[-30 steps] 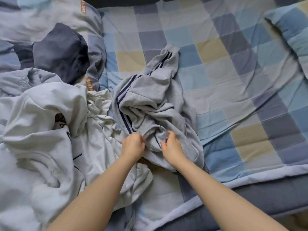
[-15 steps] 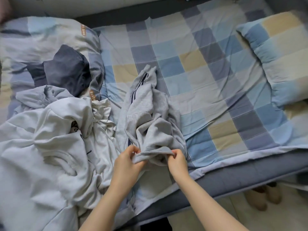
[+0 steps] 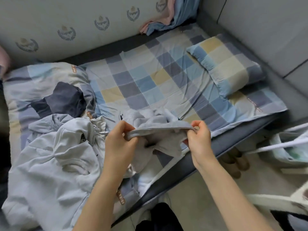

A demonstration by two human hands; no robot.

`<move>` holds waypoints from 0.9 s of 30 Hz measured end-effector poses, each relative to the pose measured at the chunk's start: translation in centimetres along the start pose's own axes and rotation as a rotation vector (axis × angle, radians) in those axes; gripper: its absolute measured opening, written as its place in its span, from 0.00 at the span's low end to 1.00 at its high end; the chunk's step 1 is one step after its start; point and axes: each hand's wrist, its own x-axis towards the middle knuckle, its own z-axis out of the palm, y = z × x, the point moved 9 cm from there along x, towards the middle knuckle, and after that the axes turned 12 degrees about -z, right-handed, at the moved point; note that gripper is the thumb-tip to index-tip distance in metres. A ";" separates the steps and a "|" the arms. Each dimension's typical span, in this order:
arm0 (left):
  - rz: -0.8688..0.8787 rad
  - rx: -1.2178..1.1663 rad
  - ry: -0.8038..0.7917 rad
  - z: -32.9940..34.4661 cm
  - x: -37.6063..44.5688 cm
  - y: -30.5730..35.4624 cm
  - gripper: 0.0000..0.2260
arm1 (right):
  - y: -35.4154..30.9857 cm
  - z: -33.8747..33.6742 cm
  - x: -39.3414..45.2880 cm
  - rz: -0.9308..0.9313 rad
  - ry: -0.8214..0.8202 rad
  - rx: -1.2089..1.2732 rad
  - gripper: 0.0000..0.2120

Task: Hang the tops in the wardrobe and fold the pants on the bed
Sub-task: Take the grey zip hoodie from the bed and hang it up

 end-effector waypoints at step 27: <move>-0.653 -0.291 -1.171 11.4 -28.5 5.8 0.12 | -18.3 -29.7 -34.8 -0.485 0.837 -0.168 0.09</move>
